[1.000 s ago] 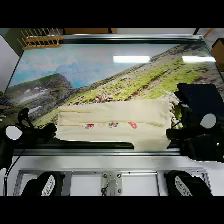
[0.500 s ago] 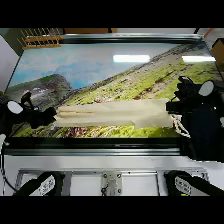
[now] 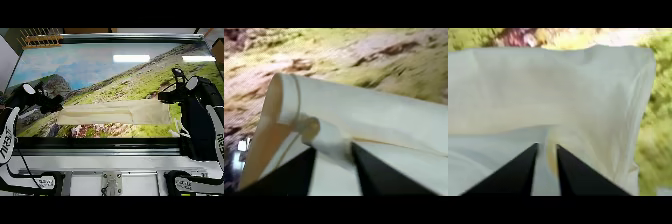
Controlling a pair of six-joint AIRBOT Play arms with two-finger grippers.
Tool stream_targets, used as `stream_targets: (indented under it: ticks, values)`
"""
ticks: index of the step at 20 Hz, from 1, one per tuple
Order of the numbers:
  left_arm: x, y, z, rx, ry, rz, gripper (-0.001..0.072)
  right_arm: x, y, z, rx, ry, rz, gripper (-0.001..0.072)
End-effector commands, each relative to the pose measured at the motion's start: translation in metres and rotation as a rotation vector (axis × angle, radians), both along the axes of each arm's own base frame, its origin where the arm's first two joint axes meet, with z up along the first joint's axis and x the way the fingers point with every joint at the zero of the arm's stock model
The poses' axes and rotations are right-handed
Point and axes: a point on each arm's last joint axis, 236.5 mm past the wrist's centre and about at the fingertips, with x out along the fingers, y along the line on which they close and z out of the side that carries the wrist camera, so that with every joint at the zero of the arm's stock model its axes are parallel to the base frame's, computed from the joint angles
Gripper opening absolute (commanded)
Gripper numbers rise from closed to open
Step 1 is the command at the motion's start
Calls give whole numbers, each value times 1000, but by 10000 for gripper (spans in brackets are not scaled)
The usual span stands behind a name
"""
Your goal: Fold the clothes and pants, and hang the long-sleeved shirts on hangers.
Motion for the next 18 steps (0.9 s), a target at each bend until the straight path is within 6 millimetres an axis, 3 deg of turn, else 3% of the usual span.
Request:
stream_targets:
  ticks: [1, 4, 6, 8, 9, 11, 12, 14, 16, 18]
  values:
    - [32, -10, 9, -39, -53, 17, 568, 36, 18, 18, 135, -138, -87, 683]
    - [60, -10, 60, -45, -176, 11, 568, 52, 13, 48, 224, -215, -137, 679]
    - [59, -11, 87, -28, -229, -25, 567, 38, -11, 52, 217, -188, -119, 680]
    - [46, -13, 98, -25, -251, -27, 566, 9, -37, 38, 221, -89, -96, 681]
    - [36, -16, 97, -25, -249, -26, 511, -9, -52, 27, 233, -32, -100, 688]
    - [18, -24, 91, -30, -239, -27, 40, -38, -79, 0, 263, 56, -157, 691]
    - [9, -31, 86, -35, -232, -33, 6, -52, -92, -15, 278, 92, -197, 700]
    - [-7, -49, 77, -38, -222, -63, 6, -73, -103, -45, 314, 166, -235, 710]
    - [-20, -70, 67, -42, -213, -103, 6, -82, -100, -67, 347, 230, -222, 710]
    - [-32, -95, 58, -50, -193, -159, 6, -78, -89, -79, 402, 244, -212, 710]
